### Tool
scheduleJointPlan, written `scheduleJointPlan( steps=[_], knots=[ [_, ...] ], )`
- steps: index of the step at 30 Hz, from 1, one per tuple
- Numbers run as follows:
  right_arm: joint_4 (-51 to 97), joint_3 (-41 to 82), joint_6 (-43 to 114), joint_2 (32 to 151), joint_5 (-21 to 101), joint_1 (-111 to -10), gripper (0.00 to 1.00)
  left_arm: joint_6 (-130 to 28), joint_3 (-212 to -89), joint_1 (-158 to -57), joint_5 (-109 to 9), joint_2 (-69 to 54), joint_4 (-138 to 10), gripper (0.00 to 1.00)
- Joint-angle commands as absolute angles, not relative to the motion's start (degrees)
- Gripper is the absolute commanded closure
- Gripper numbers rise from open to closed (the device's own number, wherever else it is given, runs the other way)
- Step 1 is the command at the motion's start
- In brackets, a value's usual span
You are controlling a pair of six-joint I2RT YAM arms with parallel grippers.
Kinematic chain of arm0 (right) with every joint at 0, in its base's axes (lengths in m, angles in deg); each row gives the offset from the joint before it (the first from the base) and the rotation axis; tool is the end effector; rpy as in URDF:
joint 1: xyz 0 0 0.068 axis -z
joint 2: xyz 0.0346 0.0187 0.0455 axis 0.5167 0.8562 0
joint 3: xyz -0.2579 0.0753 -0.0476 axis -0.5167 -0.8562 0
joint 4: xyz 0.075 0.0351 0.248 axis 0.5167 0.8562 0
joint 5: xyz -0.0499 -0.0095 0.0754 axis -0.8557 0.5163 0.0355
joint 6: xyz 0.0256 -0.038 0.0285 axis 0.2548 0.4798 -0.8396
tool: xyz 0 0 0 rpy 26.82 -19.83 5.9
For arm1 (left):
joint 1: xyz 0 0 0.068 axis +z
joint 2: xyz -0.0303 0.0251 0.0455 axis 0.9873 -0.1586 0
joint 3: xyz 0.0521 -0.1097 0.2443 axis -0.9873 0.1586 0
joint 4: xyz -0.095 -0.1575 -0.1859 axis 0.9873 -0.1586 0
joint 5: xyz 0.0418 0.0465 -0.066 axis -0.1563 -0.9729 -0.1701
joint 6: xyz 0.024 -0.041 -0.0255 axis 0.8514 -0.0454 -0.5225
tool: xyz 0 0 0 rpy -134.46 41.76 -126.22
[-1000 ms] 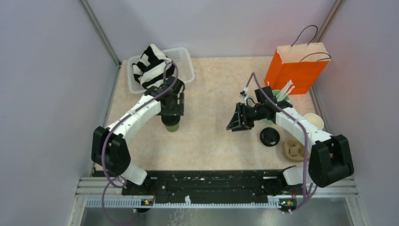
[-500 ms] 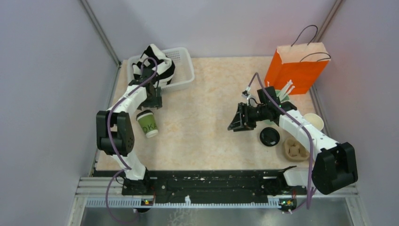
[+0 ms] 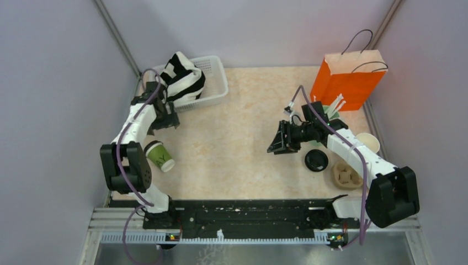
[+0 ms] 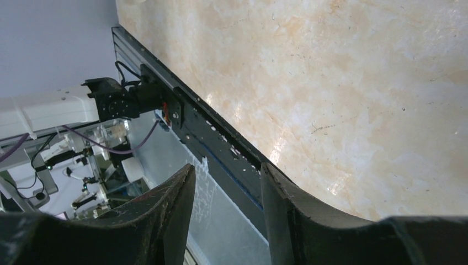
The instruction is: Pack the takeout coffee
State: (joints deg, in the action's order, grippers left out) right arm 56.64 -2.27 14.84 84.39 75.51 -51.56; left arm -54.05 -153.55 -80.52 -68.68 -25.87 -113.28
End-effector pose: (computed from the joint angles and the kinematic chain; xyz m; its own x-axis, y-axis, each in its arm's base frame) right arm 0.2299 0.1115 0.2533 -0.9691 0.0017 -0.2467 -0.1917 0.6245 0.7572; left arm 0.3326 0.0087 0.2562 -0.8641 -0.2463 -0.4389 -0.3034 0.9507 0.0637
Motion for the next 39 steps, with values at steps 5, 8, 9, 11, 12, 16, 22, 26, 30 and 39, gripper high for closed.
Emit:
scheduleJointPlan(
  steps=[5,8,9,11,12,16,22,26,30,39],
  knots=[
    [57.0,-0.6,16.9,84.6,77.2,-51.1,0.52,-75.2,-144.3,-66.3,-73.4,-18.3,-123.9,0.02],
    [57.5,-0.8,17.9,84.8,78.1,-51.1,0.52,-79.0,-138.3,-64.1,-72.9,-14.0,-122.7,0.02],
    [57.6,-1.0,18.1,84.7,78.4,-51.1,0.52,-80.3,-137.5,-63.6,-73.1,-13.0,-123.6,0.02],
    [57.8,-1.3,18.7,84.7,79.0,-51.1,0.52,-82.1,-136.7,-63.1,-73.3,-11.6,-124.9,0.02],
    [57.9,-1.4,19.0,84.7,79.4,-51.1,0.52,-82.9,-136.1,-63.0,-73.2,-11.0,-125.1,0.02],
    [57.7,-2.2,19.9,85.4,80.2,-51.1,0.52,-82.8,-132.8,-62.9,-68.6,-8.7,-122.1,0.02],
    [55.6,-2.5,19.1,85.9,80.8,-51.1,0.52,-79.7,-133.1,-62.9,-63.3,-10.7,-122.9,0.02],
    [54.9,-3.0,18.9,85.6,80.6,-51.1,0.52,-79.3,-132.9,-63.1,-62.6,-10.5,-122.0,0.02],
    [54.7,-3.5,18.6,85.1,80.5,-51.2,0.52,-77.8,-133.8,-63.3,-60.6,-11.4,-119.5,0.12],
    [55.5,-2.9,18.6,84.8,79.5,-51.1,0.52,-72.2,-139.5,-67.3,-58.3,-15.7,-113.7,0.19]
  ],
)
